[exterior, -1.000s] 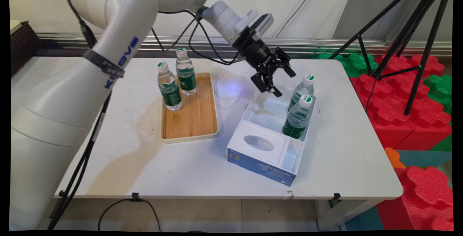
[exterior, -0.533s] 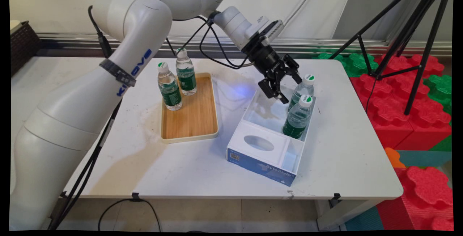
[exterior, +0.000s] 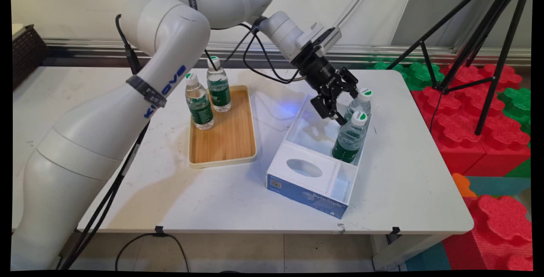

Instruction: Pick up the green bottle from the white box

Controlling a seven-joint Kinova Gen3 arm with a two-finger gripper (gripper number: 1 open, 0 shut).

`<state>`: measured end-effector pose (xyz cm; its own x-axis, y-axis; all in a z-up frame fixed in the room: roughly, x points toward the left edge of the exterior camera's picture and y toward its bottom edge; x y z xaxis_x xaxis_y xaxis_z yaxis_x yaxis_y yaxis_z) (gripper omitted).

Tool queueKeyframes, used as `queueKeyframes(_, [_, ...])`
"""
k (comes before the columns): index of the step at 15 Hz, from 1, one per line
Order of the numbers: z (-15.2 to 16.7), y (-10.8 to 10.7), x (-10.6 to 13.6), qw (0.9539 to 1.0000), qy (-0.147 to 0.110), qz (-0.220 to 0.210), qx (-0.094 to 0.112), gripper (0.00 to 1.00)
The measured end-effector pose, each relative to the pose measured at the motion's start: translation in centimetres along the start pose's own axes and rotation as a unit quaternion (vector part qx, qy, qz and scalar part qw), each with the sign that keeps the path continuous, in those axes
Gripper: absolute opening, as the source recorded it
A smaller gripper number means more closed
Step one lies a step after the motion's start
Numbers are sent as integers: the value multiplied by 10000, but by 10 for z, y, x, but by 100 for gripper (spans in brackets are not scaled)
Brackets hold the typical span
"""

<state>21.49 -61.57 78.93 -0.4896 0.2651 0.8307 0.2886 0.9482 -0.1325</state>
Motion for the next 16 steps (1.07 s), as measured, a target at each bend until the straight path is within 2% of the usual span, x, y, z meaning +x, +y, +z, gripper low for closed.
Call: queueKeyframes(16, [28, -16, -10, 9994, 197, -274, 29, 100])
